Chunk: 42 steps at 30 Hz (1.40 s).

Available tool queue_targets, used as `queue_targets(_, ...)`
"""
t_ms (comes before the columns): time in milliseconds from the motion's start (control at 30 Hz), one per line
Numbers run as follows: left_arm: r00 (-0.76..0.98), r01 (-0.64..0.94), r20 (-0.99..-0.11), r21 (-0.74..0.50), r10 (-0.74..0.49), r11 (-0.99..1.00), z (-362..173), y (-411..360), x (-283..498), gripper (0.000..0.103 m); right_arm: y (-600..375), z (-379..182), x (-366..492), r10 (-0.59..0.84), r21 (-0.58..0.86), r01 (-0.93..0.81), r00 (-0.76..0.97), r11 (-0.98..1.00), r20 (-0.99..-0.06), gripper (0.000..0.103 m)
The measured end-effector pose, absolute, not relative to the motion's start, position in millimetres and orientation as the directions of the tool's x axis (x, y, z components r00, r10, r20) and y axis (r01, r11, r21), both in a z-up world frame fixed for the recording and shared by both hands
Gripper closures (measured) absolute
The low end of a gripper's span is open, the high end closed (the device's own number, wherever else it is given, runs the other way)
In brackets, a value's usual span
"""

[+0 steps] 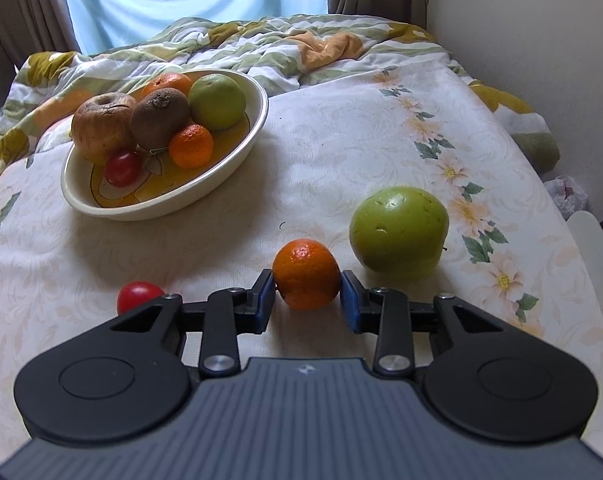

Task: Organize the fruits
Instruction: 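Carry the orange into the bowl and open the left tool while the right tool carries the tangerine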

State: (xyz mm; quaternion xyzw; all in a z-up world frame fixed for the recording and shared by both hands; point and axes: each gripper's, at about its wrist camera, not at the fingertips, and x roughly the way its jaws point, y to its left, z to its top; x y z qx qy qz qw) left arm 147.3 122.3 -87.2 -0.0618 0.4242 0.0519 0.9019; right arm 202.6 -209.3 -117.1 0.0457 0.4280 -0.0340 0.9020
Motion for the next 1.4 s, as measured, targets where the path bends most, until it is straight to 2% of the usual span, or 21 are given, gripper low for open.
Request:
queue_targets(500,0.697,-0.081,-0.716,-0.100,-0.016,0.992,-30.7,101.6,123.0,0.038,-200.2,-61.4,176.7,0.031,0.080,0.040,0.680,0.996,-0.733,0.053)
queue_targets(933,0.745,0.013,-0.662,-0.101,-0.077,0.995,14.9,71.7,138.0,0.038,-207.9,-3.6,170.5,0.056,0.077,-0.001,0.706,0.997,-0.706,0.053)
queue_targets(1400,0.746,0.017,-0.660,-0.108,-0.084,0.994,14.8,-7.8,184.0,0.038,-239.8,15.4,213.6,0.156,0.086,-0.134,0.716,0.987,-0.681,0.053)
